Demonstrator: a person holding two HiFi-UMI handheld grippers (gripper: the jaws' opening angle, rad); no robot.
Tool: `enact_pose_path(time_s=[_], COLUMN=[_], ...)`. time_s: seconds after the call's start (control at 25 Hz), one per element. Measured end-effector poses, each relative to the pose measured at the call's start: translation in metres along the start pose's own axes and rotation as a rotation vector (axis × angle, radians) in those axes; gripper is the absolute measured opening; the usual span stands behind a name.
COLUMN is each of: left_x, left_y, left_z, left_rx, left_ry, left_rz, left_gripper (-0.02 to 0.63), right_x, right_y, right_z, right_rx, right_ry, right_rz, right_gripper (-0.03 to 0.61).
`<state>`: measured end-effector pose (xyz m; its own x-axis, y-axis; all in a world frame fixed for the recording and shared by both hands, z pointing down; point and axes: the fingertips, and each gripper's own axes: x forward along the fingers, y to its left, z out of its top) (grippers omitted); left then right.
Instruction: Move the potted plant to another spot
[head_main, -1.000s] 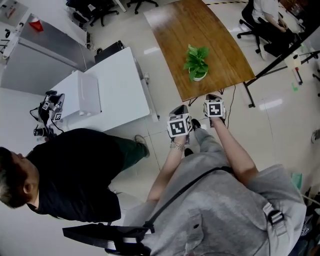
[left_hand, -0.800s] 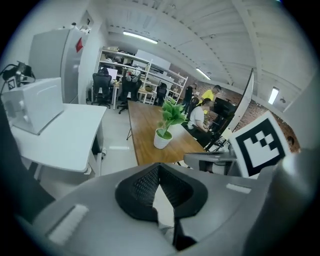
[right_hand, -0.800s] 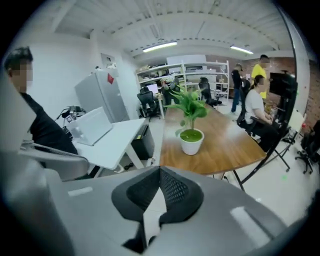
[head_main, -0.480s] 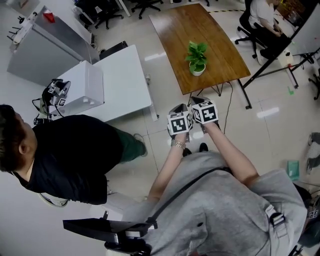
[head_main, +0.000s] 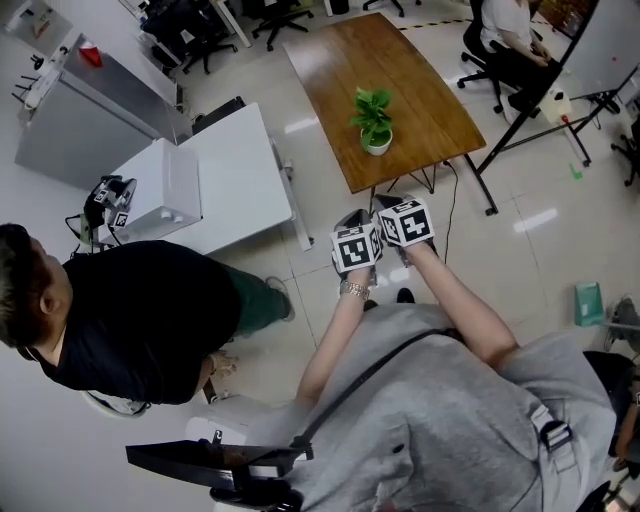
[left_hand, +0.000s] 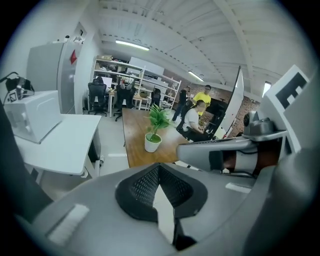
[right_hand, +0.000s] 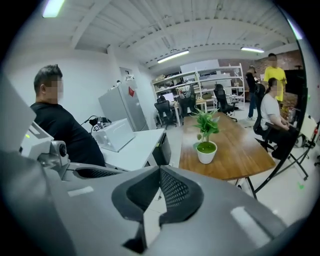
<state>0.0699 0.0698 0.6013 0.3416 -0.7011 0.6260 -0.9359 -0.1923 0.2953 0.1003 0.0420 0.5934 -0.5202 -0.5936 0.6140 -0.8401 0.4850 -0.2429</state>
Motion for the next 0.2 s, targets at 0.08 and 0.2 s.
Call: enact_pose_path(time_s=[0.08, 0.2], left_x=[0.000, 0.001], left_y=[-0.004, -0.012], left_z=[0.000, -0.002], left_rx=[0.001, 0.001], left_ry=[-0.004, -0.005], left_rz=[0.005, 0.010], left_gripper=[0.011, 0.011], right_x=[-0.003, -0.010], right_y=[-0.002, -0.003], right_z=[-0.004, -0.009], right_rx=[-0.006, -0.013], right_ry=[0.010, 0.017], right_rz=[0.008, 0.027], right_gripper=[-0.002, -0.002])
